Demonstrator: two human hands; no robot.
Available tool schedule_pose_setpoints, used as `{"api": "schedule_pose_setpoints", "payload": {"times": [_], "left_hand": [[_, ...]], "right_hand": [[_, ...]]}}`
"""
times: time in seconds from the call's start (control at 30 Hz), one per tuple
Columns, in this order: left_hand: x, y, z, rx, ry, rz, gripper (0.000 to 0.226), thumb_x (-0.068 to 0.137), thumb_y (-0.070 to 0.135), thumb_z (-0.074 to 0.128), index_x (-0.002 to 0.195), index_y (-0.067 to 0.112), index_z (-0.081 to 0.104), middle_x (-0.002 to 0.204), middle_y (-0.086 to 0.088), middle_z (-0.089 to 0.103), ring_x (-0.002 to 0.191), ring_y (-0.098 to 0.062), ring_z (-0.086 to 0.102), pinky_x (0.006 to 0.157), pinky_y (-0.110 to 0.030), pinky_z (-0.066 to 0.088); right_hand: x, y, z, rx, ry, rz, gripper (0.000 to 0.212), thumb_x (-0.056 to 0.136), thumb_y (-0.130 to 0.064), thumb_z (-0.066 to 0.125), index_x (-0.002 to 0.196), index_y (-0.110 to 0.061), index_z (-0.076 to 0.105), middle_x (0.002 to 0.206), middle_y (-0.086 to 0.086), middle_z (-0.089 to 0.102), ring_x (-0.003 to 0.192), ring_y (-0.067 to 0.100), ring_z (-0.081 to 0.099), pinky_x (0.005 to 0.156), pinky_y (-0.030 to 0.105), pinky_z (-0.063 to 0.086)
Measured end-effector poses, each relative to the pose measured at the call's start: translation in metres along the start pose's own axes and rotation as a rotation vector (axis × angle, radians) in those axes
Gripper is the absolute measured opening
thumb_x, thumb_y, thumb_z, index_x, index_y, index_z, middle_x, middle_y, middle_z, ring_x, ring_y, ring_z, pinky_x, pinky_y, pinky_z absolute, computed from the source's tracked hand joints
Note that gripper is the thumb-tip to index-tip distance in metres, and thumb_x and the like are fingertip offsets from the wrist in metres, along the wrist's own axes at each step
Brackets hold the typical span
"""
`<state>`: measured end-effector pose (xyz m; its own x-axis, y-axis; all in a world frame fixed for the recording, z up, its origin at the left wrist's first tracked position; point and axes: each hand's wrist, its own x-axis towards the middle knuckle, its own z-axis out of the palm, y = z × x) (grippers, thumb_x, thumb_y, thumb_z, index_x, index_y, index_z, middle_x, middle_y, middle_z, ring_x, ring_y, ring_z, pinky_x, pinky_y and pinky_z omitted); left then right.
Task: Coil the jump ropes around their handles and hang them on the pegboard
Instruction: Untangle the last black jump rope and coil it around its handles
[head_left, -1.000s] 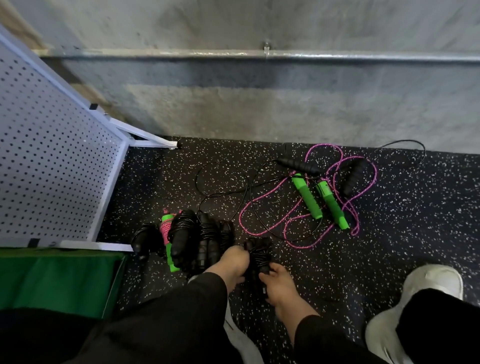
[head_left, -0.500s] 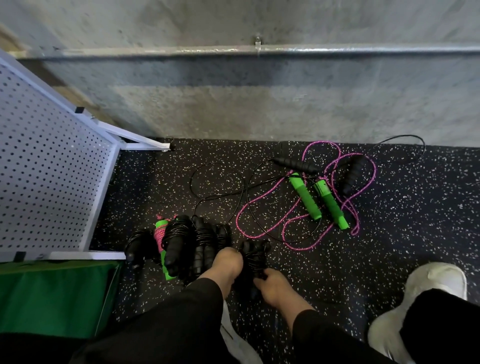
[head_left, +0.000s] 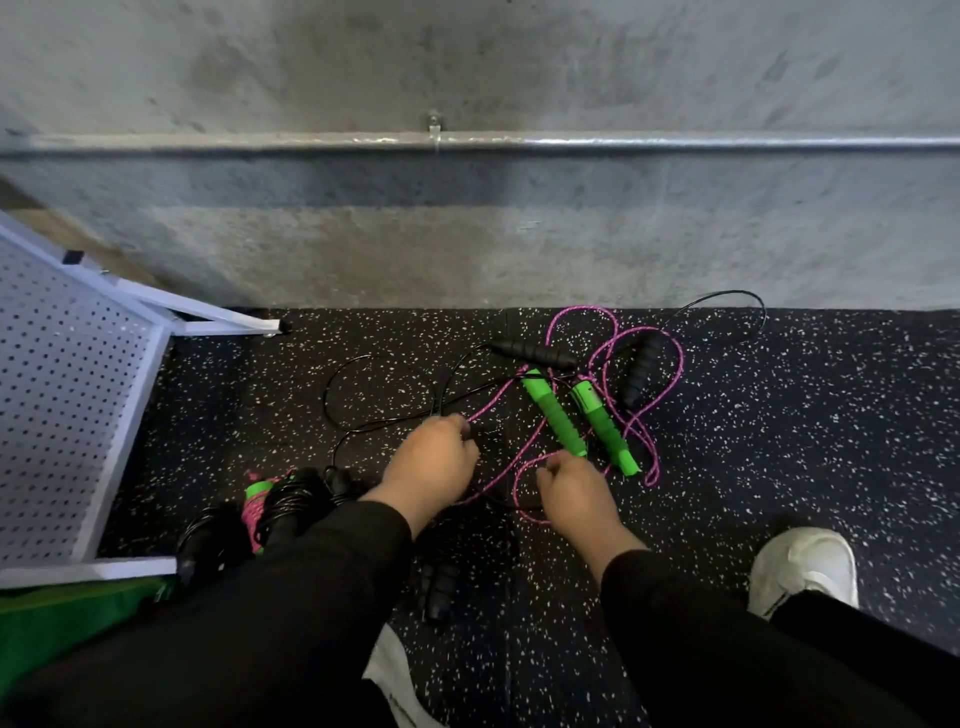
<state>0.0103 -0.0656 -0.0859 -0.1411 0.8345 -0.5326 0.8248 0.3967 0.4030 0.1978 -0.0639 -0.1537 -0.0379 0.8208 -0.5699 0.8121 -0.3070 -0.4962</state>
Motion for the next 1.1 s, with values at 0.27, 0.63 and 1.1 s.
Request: {"api": "schedule_pose_setpoints", "payload": {"times": [0.27, 0.63, 1.1], "left_hand": [[0.031, 0.005, -0.028, 0.177, 0.012, 0.113, 0.035, 0.104, 0.026, 0.048, 0.135, 0.014, 0.057, 0.128, -0.007, 0.057, 0.116, -0.028, 0.059, 0.098, -0.042, 0.050], [0.022, 0.016, -0.004, 0.131, 0.002, 0.197, 0.031, 0.103, 0.025, 0.048, 0.129, 0.012, 0.060, 0.127, -0.005, 0.058, 0.116, -0.024, 0.058, 0.100, -0.040, 0.050], [-0.039, 0.089, -0.111, -0.239, 0.250, 0.198, 0.034, 0.107, 0.036, 0.044, 0.115, 0.012, 0.068, 0.106, -0.009, 0.072, 0.105, -0.031, 0.064, 0.081, -0.034, 0.047]], "right_hand": [[0.080, -0.012, -0.044, -0.396, -0.003, -0.182, 0.047, 0.107, -0.041, 0.037, 0.145, -0.014, 0.044, 0.153, 0.016, 0.041, 0.136, 0.037, 0.044, 0.110, 0.058, 0.042], [0.114, -0.029, -0.052, -0.656, -0.166, -0.088, 0.036, 0.095, -0.005, 0.053, 0.130, -0.016, 0.058, 0.138, 0.010, 0.050, 0.132, 0.035, 0.043, 0.110, 0.064, 0.032], [0.006, -0.172, -0.185, 1.039, -0.102, -0.143, 0.006, 0.098, -0.004, 0.060, 0.098, -0.002, 0.066, 0.071, 0.010, 0.059, 0.062, 0.018, 0.066, 0.066, 0.032, 0.064]]}}
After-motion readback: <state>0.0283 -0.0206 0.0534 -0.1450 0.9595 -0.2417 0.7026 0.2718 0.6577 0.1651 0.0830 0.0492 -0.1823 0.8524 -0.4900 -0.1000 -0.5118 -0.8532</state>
